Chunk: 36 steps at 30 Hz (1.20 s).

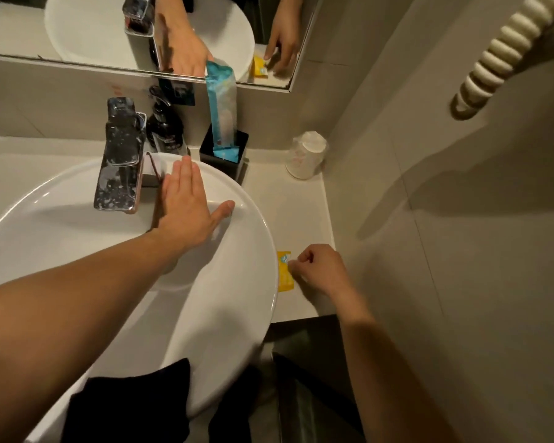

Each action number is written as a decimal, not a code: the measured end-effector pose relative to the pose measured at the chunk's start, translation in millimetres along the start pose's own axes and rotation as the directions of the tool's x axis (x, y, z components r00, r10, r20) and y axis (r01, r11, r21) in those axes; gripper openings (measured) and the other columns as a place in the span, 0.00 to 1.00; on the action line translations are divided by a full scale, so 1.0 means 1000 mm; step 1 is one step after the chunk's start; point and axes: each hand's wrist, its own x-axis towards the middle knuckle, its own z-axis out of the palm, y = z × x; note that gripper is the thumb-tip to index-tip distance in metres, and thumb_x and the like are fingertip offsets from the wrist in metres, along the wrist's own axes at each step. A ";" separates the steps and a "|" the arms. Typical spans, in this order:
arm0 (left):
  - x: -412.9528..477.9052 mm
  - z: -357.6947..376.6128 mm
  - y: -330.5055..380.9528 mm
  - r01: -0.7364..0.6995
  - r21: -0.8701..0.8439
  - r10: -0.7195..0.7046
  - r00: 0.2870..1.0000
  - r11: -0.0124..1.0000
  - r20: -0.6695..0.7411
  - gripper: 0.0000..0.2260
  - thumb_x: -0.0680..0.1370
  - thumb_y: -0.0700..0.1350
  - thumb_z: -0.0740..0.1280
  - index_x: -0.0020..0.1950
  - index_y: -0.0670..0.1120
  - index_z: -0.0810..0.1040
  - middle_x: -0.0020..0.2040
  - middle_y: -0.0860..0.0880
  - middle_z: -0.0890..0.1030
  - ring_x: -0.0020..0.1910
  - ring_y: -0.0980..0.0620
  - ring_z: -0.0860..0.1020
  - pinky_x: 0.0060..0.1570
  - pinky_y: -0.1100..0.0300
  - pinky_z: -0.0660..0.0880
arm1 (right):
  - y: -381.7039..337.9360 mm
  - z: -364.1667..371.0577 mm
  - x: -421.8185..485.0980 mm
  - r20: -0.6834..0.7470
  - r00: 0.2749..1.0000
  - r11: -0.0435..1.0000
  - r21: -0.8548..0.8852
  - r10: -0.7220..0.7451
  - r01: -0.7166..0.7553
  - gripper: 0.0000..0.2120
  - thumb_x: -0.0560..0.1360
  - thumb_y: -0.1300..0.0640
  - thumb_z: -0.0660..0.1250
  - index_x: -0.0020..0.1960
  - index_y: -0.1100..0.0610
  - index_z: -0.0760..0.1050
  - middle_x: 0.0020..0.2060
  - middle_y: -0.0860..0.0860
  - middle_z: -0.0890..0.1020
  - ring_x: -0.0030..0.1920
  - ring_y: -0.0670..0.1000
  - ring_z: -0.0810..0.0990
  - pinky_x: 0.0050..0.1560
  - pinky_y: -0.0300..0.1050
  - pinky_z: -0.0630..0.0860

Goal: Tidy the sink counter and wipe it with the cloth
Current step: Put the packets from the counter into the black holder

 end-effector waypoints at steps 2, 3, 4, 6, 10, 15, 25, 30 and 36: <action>0.000 0.000 0.000 -0.003 -0.001 0.003 1.000 1.000 -0.001 0.48 0.76 0.74 0.47 0.82 0.39 0.42 0.83 0.40 0.42 0.82 0.42 0.41 0.77 0.46 0.38 | 0.001 0.014 -0.005 0.002 0.999 0.998 0.048 0.033 -0.034 0.09 0.73 0.56 0.74 0.40 0.57 0.75 0.37 0.54 0.81 0.35 0.50 0.78 0.35 0.42 0.74; 0.000 -0.001 -0.001 -0.001 -0.007 0.001 1.000 1.000 0.000 0.48 0.76 0.74 0.47 0.82 0.39 0.42 0.83 0.41 0.42 0.82 0.42 0.41 0.77 0.46 0.38 | 0.000 0.020 -0.005 -0.003 0.999 0.997 0.064 0.051 -0.051 0.11 0.73 0.56 0.75 0.38 0.57 0.74 0.38 0.56 0.82 0.35 0.50 0.79 0.37 0.45 0.77; 0.000 -0.001 0.000 -0.002 -0.010 0.002 1.000 1.000 -0.001 0.48 0.76 0.74 0.47 0.82 0.39 0.41 0.83 0.41 0.42 0.82 0.42 0.41 0.77 0.46 0.38 | -0.001 0.023 -0.005 -0.009 0.998 0.996 0.069 0.063 -0.062 0.13 0.73 0.57 0.75 0.37 0.56 0.73 0.39 0.57 0.82 0.36 0.51 0.79 0.40 0.46 0.78; -0.001 -0.001 0.000 -0.005 -0.017 0.005 1.000 1.000 0.009 0.48 0.76 0.74 0.47 0.82 0.40 0.41 0.83 0.41 0.41 0.82 0.42 0.41 0.77 0.46 0.38 | -0.002 0.027 -0.002 -0.003 0.997 0.995 0.071 0.076 -0.075 0.16 0.74 0.58 0.76 0.35 0.55 0.70 0.39 0.56 0.81 0.37 0.51 0.80 0.41 0.45 0.77; -0.001 -0.001 0.000 -0.005 -0.028 0.005 1.000 1.000 0.016 0.49 0.75 0.74 0.46 0.82 0.40 0.40 0.83 0.41 0.41 0.82 0.42 0.40 0.78 0.45 0.39 | 0.005 0.028 0.003 0.024 0.996 0.975 0.204 0.084 -0.087 0.14 0.74 0.62 0.74 0.36 0.57 0.71 0.38 0.55 0.79 0.36 0.50 0.76 0.37 0.42 0.72; -0.001 -0.001 0.001 0.000 -0.053 0.001 1.000 0.999 0.014 0.48 0.76 0.74 0.48 0.82 0.41 0.39 0.83 0.42 0.40 0.82 0.43 0.39 0.77 0.46 0.37 | -0.009 -0.005 0.012 -0.180 0.983 0.948 0.317 0.016 0.042 0.03 0.74 0.64 0.72 0.42 0.63 0.79 0.33 0.50 0.78 0.36 0.48 0.75 0.36 0.39 0.71; 0.000 -0.003 0.001 -0.002 -0.070 0.003 1.000 0.998 0.016 0.47 0.77 0.73 0.49 0.82 0.41 0.37 0.83 0.42 0.37 0.81 0.43 0.37 0.76 0.47 0.35 | -0.168 -0.041 0.069 -0.350 0.859 0.819 0.309 -0.375 0.483 0.06 0.74 0.60 0.74 0.41 0.55 0.78 0.33 0.46 0.77 0.33 0.44 0.72 0.35 0.35 0.69; 0.001 -0.001 0.001 0.000 -0.110 -0.001 1.000 0.994 -0.002 0.47 0.77 0.73 0.48 0.81 0.42 0.36 0.82 0.43 0.36 0.81 0.43 0.36 0.76 0.48 0.34 | -0.206 -0.014 0.095 -0.251 0.878 0.867 0.196 -0.407 0.458 0.03 0.76 0.60 0.73 0.45 0.59 0.80 0.38 0.50 0.80 0.35 0.44 0.74 0.34 0.35 0.67; 0.002 0.002 0.002 0.011 -0.085 -0.013 0.999 0.996 -0.030 0.47 0.77 0.73 0.46 0.81 0.40 0.36 0.82 0.41 0.37 0.81 0.42 0.36 0.79 0.47 0.37 | -0.209 0.009 0.105 -0.188 0.906 0.915 0.065 -0.380 0.397 0.03 0.76 0.62 0.72 0.43 0.60 0.81 0.38 0.53 0.82 0.42 0.53 0.80 0.35 0.40 0.71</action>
